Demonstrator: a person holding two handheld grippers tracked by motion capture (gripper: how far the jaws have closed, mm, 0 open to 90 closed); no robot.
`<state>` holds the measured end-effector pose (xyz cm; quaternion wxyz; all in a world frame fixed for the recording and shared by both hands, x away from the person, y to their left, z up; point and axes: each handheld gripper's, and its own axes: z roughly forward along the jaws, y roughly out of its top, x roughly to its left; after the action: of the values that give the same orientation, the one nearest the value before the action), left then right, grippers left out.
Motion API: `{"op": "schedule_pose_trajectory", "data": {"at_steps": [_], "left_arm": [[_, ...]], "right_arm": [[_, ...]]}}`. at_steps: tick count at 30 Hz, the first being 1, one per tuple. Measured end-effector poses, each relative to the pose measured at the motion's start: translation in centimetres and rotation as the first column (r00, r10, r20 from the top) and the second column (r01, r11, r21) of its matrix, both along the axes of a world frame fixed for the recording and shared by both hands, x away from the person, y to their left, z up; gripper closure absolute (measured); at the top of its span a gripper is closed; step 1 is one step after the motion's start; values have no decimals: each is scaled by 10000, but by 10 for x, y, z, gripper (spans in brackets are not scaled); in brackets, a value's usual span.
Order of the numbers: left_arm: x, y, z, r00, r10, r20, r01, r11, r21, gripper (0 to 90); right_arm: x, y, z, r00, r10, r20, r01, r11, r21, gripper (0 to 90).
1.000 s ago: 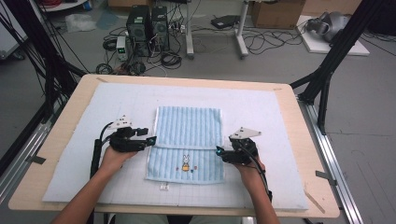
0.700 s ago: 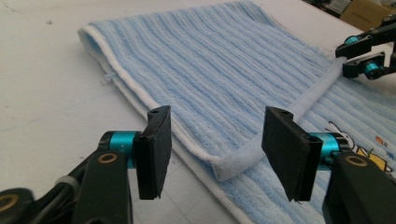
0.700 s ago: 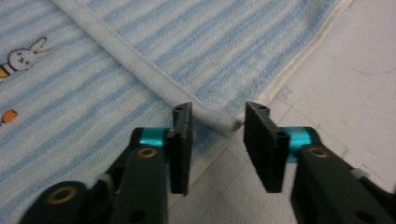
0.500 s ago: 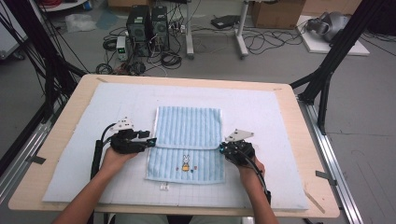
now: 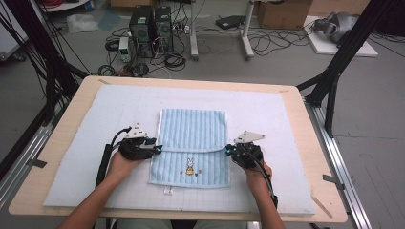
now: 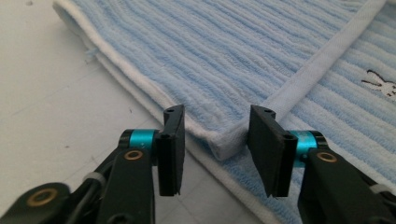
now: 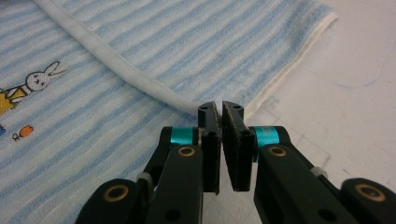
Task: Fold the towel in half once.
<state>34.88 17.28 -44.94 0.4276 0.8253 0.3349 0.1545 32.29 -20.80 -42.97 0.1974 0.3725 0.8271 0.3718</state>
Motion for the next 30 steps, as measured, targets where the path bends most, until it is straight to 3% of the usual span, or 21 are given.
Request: {"op": "schedule_pose_trajectory", "data": {"at_steps": [5,9,15,22,30], "left_arm": [[-4,-7,1,9989,-187,427,165,9986,511,748],[-5,-5,5,9983,-177,561,179,9998,-30,801],[-8,5,12,9992,-259,313,290,9944,-1015,805],[-22,11,16,9992,-274,294,314,9894,-1417,811],[-48,20,21,9983,-448,386,502,9868,-1537,811]], "right_arm": [[1,0,0,10000,-11,-11,11,10000,36,856],[0,0,0,10000,7,-7,-7,10000,32,856],[-3,-1,3,9999,20,125,-22,9999,130,857],[-14,-2,12,9993,76,353,-90,9992,382,857],[-39,-4,17,9983,279,506,-296,9991,320,895]]}}
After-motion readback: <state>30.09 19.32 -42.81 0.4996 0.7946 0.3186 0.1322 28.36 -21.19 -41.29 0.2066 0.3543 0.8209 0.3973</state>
